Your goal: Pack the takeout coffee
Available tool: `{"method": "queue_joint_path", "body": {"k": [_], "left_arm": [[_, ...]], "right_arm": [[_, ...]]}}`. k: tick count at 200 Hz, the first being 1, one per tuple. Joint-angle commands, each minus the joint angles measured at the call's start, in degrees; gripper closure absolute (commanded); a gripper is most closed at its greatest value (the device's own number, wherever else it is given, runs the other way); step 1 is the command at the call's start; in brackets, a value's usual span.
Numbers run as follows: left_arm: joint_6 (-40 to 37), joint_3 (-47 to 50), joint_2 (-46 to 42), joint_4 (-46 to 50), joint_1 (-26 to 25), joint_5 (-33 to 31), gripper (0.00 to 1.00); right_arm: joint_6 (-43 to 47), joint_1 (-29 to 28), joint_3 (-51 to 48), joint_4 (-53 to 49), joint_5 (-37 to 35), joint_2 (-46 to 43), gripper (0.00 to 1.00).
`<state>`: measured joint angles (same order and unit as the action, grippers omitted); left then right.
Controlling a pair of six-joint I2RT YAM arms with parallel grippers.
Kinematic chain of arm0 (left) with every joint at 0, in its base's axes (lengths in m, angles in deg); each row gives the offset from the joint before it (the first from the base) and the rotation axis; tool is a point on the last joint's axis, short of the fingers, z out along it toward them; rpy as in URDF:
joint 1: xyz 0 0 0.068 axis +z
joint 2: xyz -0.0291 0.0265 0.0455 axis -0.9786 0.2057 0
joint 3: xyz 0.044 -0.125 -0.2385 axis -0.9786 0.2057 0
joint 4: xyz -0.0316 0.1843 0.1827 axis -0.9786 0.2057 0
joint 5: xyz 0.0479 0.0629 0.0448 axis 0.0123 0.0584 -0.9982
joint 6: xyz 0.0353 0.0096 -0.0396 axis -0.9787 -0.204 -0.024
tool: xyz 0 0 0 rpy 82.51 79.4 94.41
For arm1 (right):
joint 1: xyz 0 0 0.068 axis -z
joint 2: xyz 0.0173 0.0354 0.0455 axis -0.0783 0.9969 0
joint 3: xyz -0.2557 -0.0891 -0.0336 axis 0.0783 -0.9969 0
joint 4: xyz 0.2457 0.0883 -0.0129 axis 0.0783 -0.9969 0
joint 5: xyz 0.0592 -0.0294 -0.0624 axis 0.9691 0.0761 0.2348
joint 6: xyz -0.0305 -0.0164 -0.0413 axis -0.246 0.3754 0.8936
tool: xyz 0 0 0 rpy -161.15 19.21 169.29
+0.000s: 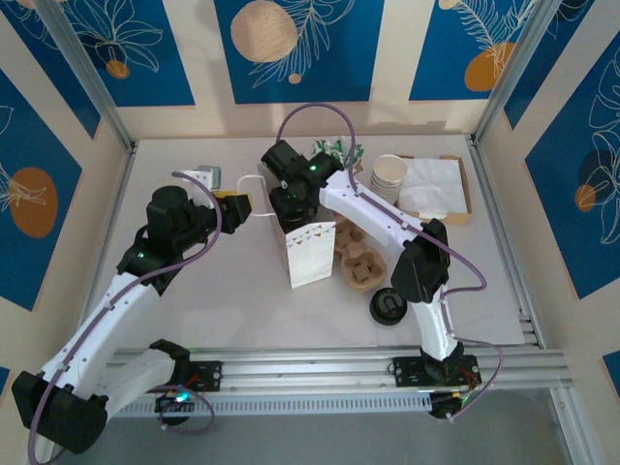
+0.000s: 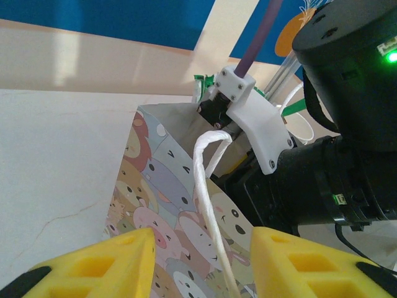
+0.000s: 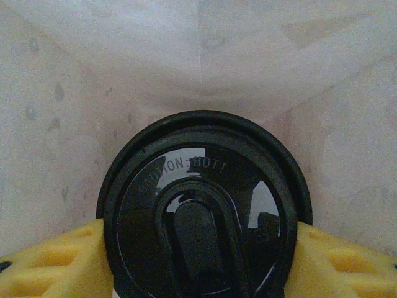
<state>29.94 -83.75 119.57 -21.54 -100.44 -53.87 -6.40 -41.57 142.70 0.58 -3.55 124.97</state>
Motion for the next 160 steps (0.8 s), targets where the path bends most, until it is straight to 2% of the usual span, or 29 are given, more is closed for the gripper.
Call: {"method": "queue_joint_path", "body": {"k": [1, 160], "left_arm": [[0.4, 0.4, 0.0, -1.6, -0.5, 0.3, 0.56], [-0.1, 0.6, 0.3, -1.5, -1.2, -0.3, 0.56]], "right_arm": [[1.6, 0.6, -0.5, 2.5, 0.8, 0.4, 0.5], [0.1, 1.1, -6.7, 4.1, 1.5, 2.0, 0.51]]}}
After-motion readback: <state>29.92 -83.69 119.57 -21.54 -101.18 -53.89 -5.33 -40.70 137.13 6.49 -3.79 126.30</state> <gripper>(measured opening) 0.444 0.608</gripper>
